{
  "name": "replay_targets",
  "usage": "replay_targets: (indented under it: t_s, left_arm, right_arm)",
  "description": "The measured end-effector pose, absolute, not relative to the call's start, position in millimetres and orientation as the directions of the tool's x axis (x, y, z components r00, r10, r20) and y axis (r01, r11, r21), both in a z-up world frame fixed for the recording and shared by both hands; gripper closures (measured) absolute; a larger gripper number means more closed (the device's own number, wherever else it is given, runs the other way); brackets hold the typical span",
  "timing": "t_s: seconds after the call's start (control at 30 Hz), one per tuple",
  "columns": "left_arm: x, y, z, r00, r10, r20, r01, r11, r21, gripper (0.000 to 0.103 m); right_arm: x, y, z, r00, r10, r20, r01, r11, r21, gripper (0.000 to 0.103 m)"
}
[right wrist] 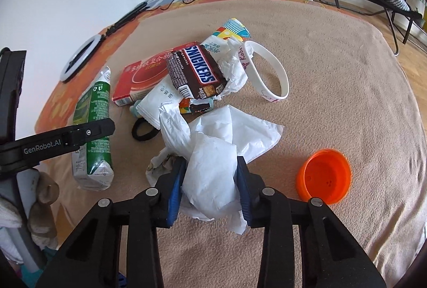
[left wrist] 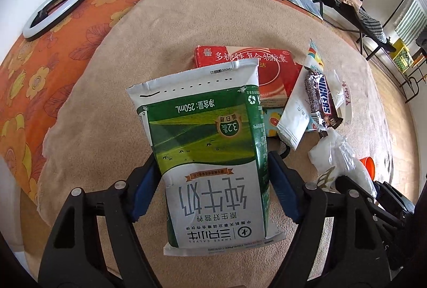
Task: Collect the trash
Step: 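Carry the milk carton and plastic bag down over the blue basket with both grippers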
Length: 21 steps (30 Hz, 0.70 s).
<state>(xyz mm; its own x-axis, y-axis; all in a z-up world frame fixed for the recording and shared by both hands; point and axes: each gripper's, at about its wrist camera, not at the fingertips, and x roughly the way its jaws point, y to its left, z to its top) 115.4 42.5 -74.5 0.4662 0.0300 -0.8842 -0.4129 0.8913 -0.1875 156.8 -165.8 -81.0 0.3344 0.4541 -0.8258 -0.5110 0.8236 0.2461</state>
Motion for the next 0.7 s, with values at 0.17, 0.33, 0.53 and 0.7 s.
replay_targets:
  t_s: [0.17,0.33,0.53,0.7]
  left_arm:
    - [105,43,-61,0.497,0.021,-0.868,-0.393,0.897,-0.204,0.024]
    - [92,43,-50,0.517,0.001,-0.856,-0.369,0.902,-0.222,0.024]
    - [73,41,-40,0.531,-0.023,-0.847,-0.342,0.909,-0.239,0.024]
    - [51,30,-35,0.538,-0.039,-0.842,-0.293,0.928,-0.229,0.024]
  right_arm:
    - [148,-168,-68,0.364,0.468,-0.805,-0.525,0.817,0.238,0.072]
    - [138,-173,-48,0.394,0.498,-0.772,-0.537,0.807,0.246,0.072]
    - [121,-176,-33,0.408,0.519,-0.751,-0.553,0.795,0.249,0.072]
    - [102,-177,-27,0.413,0.513,-0.752,-0.578,0.786,0.219,0.072]
